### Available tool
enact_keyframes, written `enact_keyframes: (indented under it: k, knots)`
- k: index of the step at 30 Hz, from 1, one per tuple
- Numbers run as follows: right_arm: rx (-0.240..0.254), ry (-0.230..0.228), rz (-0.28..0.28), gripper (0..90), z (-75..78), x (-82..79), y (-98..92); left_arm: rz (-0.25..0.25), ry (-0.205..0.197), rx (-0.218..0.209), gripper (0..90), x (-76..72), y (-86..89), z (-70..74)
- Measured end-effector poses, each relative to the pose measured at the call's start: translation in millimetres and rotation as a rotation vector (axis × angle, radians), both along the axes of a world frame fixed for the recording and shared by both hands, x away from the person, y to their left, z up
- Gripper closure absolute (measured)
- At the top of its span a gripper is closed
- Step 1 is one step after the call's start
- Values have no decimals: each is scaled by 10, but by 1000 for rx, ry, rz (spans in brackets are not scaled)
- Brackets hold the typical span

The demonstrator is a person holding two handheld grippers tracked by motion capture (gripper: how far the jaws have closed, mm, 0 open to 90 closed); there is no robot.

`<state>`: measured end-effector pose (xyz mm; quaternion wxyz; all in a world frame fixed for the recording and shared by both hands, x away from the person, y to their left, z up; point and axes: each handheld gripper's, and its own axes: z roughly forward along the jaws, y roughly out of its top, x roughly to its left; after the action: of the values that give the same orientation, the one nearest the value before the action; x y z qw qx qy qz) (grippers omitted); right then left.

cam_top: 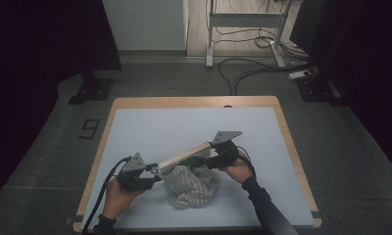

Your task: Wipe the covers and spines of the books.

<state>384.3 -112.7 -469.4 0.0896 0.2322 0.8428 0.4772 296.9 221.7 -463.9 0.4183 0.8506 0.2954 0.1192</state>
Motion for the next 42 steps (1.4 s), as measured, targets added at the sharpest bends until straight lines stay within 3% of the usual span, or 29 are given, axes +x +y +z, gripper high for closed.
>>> enact_keyframes:
  k: [5,8,16,22,30,36,42]
  knots:
    - [-3,-4,1,280,2,-3,1,35,19,-6,336,-98,161,-7]
    - [-3,-5,0,279,1,-4,4,44,37,-18,295,-161,203,-24]
    - [-8,-8,-6,273,3,5,25,-13,27,-39,218,-385,123,60]
    - [-9,-5,-6,273,3,4,25,-76,18,-16,222,-503,-44,124]
    - [-12,-9,-5,272,5,8,30,-192,2,-29,238,-592,-325,233]
    - [-8,-6,-6,270,0,3,25,-236,2,13,211,-514,-637,209]
    - [-6,-7,-2,268,-1,1,19,-250,4,15,181,-358,-915,133]
